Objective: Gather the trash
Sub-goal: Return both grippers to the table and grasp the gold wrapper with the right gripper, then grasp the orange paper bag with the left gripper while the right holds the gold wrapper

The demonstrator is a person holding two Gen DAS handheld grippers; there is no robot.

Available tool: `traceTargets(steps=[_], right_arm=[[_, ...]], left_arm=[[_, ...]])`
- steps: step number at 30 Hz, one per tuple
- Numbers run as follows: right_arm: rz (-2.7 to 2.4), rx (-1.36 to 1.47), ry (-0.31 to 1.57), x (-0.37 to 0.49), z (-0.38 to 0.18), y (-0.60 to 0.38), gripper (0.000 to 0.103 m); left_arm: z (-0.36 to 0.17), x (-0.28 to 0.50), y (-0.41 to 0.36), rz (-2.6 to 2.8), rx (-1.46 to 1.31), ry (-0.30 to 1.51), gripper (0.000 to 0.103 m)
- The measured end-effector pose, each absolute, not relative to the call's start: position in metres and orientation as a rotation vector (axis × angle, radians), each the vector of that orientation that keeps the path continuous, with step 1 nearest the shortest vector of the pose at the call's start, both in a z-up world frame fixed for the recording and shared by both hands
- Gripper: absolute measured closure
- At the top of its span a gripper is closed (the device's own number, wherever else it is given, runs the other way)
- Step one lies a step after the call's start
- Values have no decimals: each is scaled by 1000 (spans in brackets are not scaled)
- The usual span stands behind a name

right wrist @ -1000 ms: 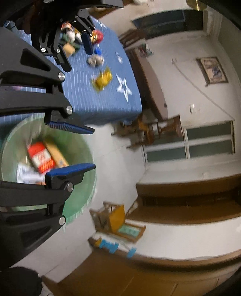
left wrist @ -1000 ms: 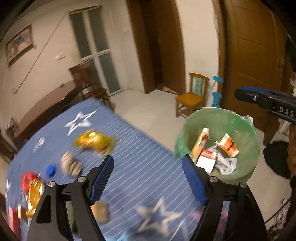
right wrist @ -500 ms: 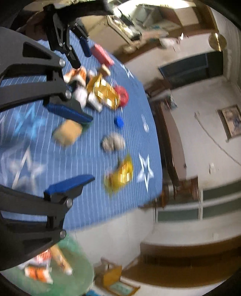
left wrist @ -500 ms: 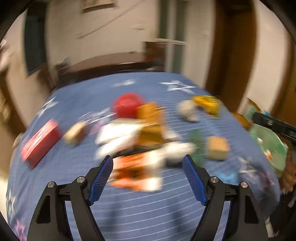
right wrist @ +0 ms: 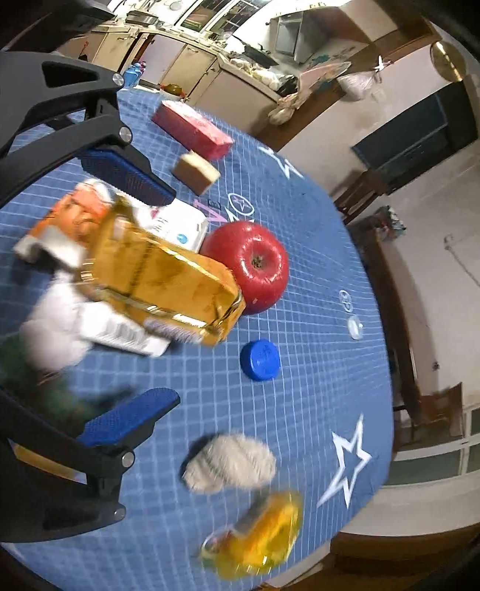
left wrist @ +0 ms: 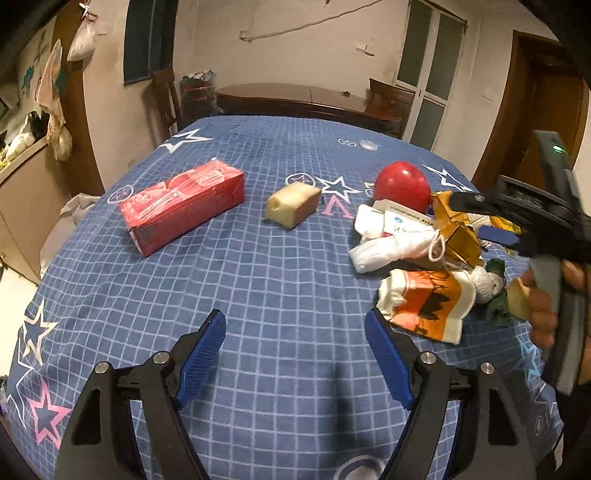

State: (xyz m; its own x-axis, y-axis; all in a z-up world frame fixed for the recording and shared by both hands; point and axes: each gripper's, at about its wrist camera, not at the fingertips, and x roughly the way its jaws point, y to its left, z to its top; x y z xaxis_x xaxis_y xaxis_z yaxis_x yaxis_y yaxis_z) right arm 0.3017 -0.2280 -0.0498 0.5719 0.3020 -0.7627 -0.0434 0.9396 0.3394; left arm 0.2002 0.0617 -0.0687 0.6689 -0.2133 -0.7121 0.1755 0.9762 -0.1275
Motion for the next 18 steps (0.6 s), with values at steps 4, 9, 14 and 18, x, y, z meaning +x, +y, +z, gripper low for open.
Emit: traceTargets(steps=[4, 9, 14, 18], right_arm=[[260, 166, 953, 286, -50, -205, 52], [355, -29, 905, 217, -40, -169, 57], [494, 71, 918, 163, -34, -185, 56], [422, 211, 797, 125, -9, -239, 56]], left_arm=[[-72, 197, 63, -210, -69, 816, 25], [-74, 198, 64, -214, -70, 824, 25], [-73, 195, 53, -279, -10, 827, 23], [-73, 195, 35, -382, -13, 850, 22]])
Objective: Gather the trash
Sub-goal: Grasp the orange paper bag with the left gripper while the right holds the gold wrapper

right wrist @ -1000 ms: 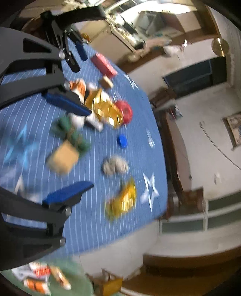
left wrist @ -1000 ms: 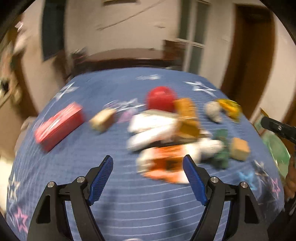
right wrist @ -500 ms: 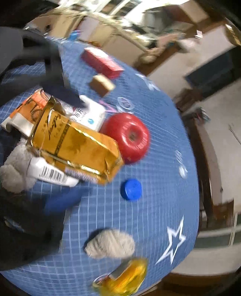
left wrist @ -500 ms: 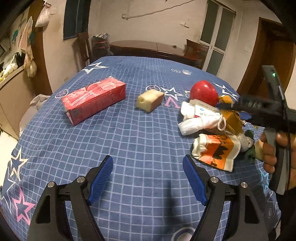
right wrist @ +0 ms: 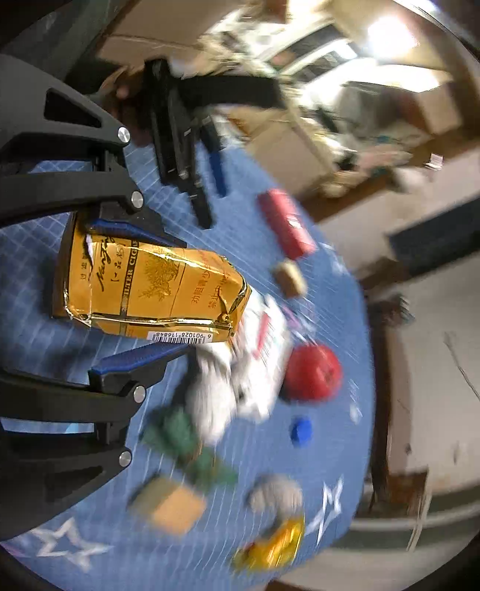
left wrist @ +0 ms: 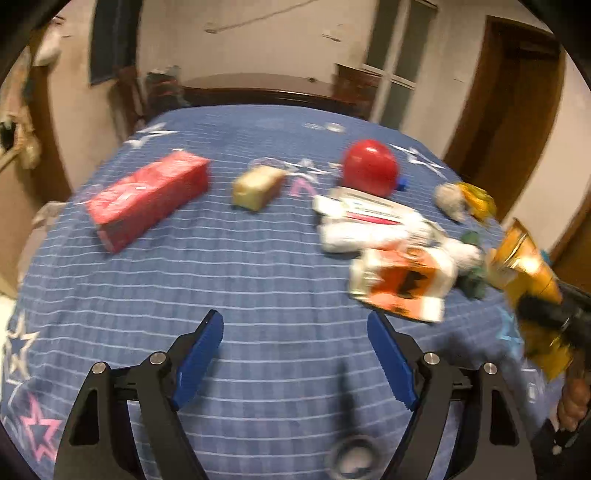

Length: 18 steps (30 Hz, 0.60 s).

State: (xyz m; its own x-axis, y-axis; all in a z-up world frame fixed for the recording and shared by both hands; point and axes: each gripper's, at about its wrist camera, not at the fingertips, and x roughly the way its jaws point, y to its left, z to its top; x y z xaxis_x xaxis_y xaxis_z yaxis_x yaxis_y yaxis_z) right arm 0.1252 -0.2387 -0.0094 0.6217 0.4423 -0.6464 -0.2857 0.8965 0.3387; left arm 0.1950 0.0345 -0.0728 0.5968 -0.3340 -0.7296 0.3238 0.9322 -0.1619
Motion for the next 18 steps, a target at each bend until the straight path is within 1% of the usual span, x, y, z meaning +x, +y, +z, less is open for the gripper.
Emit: traceTargets(steps=[5, 7, 8, 14, 18], right_arm=[[340, 288, 765, 102, -4, -280, 55], [330, 301, 769, 100, -7, -287, 55], [327, 310, 772, 99, -9, -291, 55], [330, 351, 774, 103, -22, -300, 54], [334, 369, 777, 107, -30, -303, 54]], left_arm=[[-73, 194, -7, -453, 39, 815, 22], [-72, 192, -25, -487, 69, 806, 17], [-73, 193, -35, -506, 82, 797, 13], [-91, 217, -68, -482, 100, 846, 12], [-101, 228, -75, -475, 106, 878, 12]])
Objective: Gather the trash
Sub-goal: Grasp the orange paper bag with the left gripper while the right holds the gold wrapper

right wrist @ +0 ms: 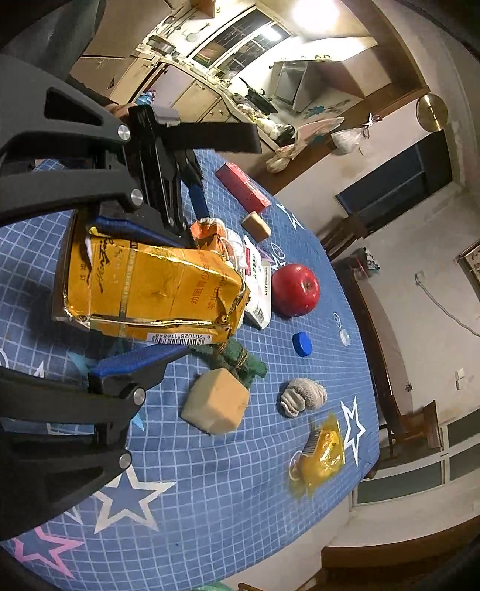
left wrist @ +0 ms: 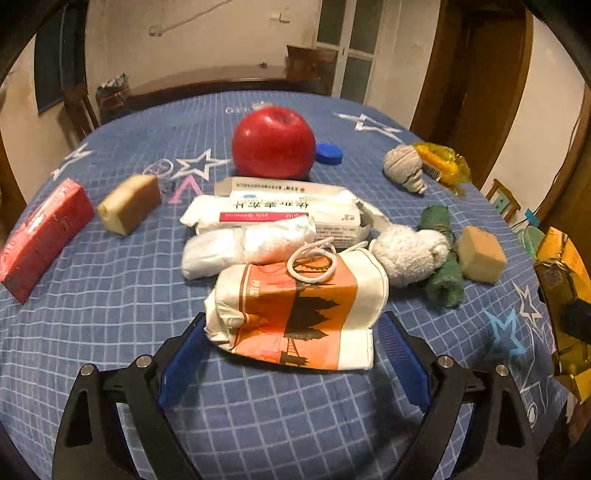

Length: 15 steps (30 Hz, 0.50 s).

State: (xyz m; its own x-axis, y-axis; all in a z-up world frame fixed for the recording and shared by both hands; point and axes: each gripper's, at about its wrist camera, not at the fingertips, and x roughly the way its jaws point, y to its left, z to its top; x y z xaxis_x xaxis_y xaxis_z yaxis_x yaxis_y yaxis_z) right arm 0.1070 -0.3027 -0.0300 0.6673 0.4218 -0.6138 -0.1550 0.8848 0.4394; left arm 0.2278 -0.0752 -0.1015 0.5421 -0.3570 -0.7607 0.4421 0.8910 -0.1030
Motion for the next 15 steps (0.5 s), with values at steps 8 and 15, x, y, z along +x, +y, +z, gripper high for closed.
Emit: traceTargets(steps=[8, 15], right_arm=[[333, 397, 783, 106, -37, -305, 54], [321, 379, 762, 100, -33, -307, 54]], left_arm=[[-104, 236, -81, -470, 128, 882, 12], [-101, 232, -77, -486, 107, 872, 14]])
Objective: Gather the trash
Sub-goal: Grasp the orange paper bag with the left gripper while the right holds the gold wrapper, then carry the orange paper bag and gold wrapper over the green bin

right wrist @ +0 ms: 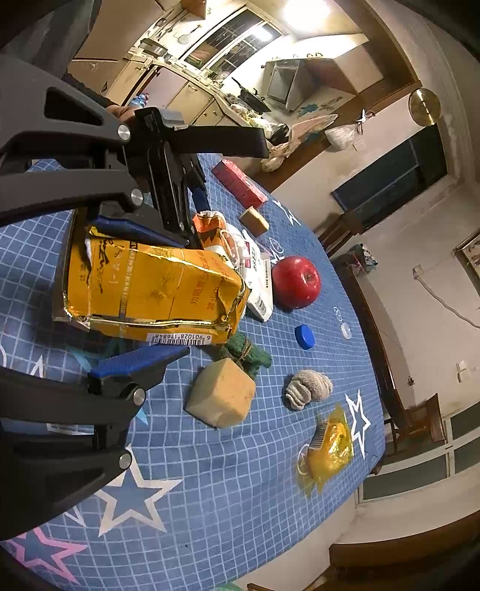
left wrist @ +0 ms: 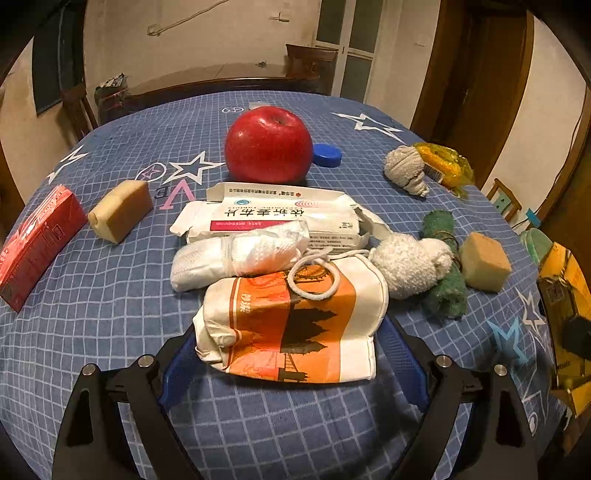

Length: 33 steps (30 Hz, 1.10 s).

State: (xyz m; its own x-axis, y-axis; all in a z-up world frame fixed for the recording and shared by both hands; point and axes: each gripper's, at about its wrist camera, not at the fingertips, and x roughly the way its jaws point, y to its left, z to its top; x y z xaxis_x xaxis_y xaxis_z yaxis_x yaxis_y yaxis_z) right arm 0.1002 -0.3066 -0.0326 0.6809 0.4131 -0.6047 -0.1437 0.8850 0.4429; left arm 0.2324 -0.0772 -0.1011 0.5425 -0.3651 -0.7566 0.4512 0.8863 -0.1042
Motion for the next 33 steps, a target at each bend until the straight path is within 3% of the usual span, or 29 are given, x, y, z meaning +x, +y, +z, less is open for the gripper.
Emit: traceTargets(steps=[14, 33], right_arm=[[302, 348, 713, 90, -22, -303, 55], [45, 277, 558, 57, 26, -381, 55]], left_arm=[[-47, 158, -43, -472, 94, 750, 14], [24, 121, -182, -542, 269, 544, 14]])
